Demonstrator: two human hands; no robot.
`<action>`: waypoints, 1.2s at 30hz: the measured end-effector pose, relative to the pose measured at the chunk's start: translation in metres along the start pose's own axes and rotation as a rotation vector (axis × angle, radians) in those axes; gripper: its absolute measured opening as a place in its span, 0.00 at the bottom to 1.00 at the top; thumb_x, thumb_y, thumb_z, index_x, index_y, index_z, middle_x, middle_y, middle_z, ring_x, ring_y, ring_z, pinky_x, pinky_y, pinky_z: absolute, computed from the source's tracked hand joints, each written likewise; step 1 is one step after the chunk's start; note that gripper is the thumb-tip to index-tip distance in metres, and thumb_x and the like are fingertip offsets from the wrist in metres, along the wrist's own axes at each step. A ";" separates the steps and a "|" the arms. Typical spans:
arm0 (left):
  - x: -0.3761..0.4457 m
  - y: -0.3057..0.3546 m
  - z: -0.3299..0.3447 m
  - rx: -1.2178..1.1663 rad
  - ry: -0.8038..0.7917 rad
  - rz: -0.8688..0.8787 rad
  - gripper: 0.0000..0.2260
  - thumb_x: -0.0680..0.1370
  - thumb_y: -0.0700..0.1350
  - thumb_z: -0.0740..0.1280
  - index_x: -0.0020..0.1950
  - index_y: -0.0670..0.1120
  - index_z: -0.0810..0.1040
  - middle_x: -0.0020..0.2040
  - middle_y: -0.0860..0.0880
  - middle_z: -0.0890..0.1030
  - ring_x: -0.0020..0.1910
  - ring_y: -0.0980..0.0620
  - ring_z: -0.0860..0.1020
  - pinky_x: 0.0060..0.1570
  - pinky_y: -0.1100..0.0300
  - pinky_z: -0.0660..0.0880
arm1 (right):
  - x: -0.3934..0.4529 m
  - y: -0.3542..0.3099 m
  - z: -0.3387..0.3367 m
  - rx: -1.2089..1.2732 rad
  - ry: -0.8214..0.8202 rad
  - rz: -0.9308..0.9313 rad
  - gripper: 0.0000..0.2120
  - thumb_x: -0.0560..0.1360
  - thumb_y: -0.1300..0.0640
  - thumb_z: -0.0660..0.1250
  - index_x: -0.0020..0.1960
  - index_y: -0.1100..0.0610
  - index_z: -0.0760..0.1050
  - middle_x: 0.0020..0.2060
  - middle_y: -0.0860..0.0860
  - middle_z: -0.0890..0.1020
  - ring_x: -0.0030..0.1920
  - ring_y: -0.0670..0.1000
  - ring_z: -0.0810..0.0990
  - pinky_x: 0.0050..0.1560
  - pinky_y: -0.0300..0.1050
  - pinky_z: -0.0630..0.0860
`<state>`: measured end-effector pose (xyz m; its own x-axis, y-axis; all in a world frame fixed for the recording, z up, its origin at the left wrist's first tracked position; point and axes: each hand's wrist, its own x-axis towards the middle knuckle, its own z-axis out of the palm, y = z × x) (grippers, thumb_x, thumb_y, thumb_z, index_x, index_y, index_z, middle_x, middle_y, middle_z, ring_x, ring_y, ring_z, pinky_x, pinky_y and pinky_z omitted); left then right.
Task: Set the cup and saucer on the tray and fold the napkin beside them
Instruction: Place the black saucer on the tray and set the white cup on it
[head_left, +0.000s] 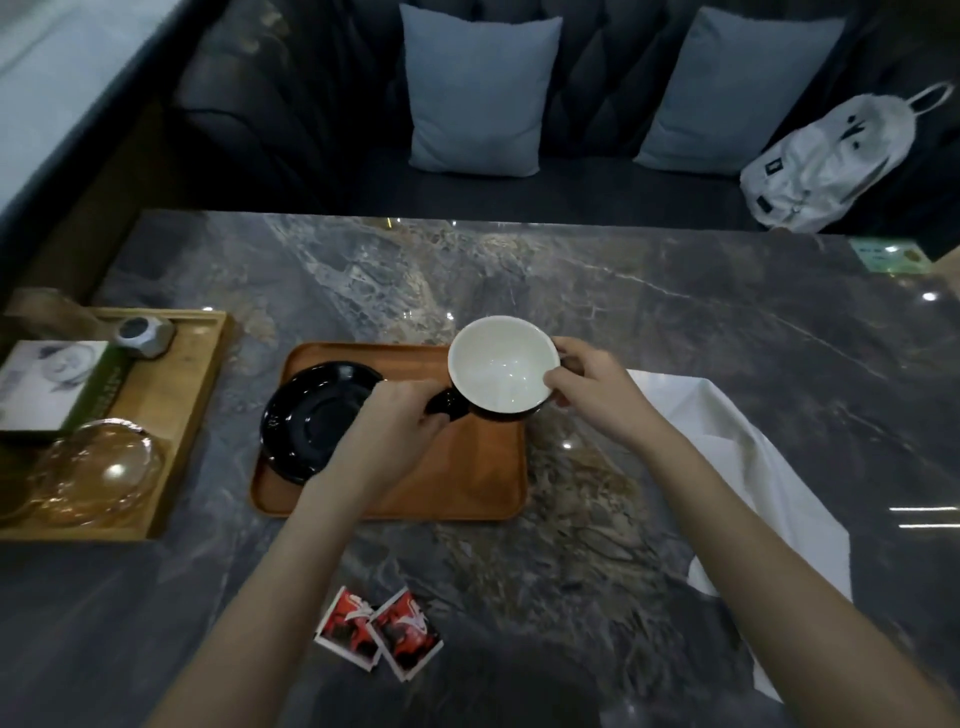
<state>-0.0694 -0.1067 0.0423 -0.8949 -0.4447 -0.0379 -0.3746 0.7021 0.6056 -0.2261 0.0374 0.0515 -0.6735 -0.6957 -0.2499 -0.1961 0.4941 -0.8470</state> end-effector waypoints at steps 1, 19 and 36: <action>-0.004 -0.005 -0.007 0.011 0.013 -0.018 0.09 0.73 0.36 0.67 0.52 0.40 0.80 0.43 0.43 0.83 0.44 0.45 0.78 0.38 0.60 0.64 | 0.004 -0.005 0.008 0.005 -0.008 -0.002 0.19 0.74 0.63 0.60 0.65 0.56 0.69 0.53 0.53 0.80 0.50 0.51 0.78 0.52 0.50 0.77; -0.060 -0.113 -0.032 0.027 0.096 -0.452 0.13 0.72 0.40 0.67 0.56 0.44 0.79 0.47 0.42 0.84 0.48 0.43 0.80 0.46 0.49 0.76 | 0.054 -0.029 0.158 0.175 -0.223 0.035 0.12 0.75 0.67 0.60 0.58 0.63 0.70 0.48 0.53 0.78 0.40 0.41 0.75 0.34 0.26 0.71; -0.061 -0.132 -0.024 0.023 0.151 -0.502 0.14 0.73 0.38 0.67 0.59 0.45 0.79 0.52 0.43 0.83 0.53 0.43 0.79 0.53 0.51 0.75 | 0.063 -0.013 0.181 0.224 -0.237 0.061 0.16 0.76 0.63 0.61 0.63 0.57 0.68 0.56 0.54 0.77 0.53 0.50 0.76 0.47 0.42 0.72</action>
<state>0.0401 -0.1858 -0.0164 -0.5592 -0.8039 -0.2028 -0.7553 0.3931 0.5244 -0.1367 -0.1075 -0.0383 -0.4891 -0.7833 -0.3836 0.0192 0.4301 -0.9026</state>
